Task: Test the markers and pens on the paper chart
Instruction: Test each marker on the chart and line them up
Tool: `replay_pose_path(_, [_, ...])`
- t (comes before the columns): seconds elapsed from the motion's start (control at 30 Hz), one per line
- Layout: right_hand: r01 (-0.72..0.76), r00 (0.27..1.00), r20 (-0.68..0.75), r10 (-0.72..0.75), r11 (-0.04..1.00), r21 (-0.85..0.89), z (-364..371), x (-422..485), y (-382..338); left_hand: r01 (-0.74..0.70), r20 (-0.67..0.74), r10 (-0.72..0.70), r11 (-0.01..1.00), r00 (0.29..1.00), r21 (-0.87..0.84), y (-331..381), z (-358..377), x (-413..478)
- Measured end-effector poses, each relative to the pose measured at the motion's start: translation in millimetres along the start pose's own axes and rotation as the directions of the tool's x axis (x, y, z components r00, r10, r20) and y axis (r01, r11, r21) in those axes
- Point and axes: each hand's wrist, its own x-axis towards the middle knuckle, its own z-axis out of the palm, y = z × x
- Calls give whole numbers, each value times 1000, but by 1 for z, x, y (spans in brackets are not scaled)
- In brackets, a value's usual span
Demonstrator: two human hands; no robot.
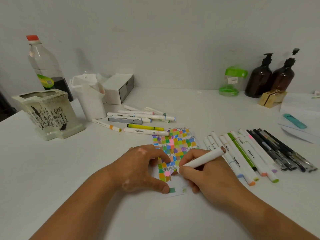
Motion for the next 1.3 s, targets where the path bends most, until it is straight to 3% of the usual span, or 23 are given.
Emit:
replay_pose_path(0.8, [10,999,-33,-12,999,-49,0,2,2,34,16,-34,998,999,-46,3,-2,-1])
replay_pose_path(0.87, [29,996,-80,-26,999,45,-1,2,3,34,-5,-35,997,999,-66,2,-2,-2])
replay_pose_path(1.0, [70,986,-169,-12,937,342,-16,6,2,41,-188,-79,979,979,-200,0,-5,-3])
replay_pose_path(1.07, [117,978,-205,-36,910,397,-23,7,2,18,-261,-114,939,959,-342,-2,-5,-2])
replay_pose_path(1.17, [151,972,-228,-50,881,448,-27,9,2,-30,-273,-169,798,947,-601,-2,-1,1])
replay_pose_path(1.3, [178,965,-254,-66,875,450,-31,11,5,-114,-280,-109,731,954,-672,3,3,2])
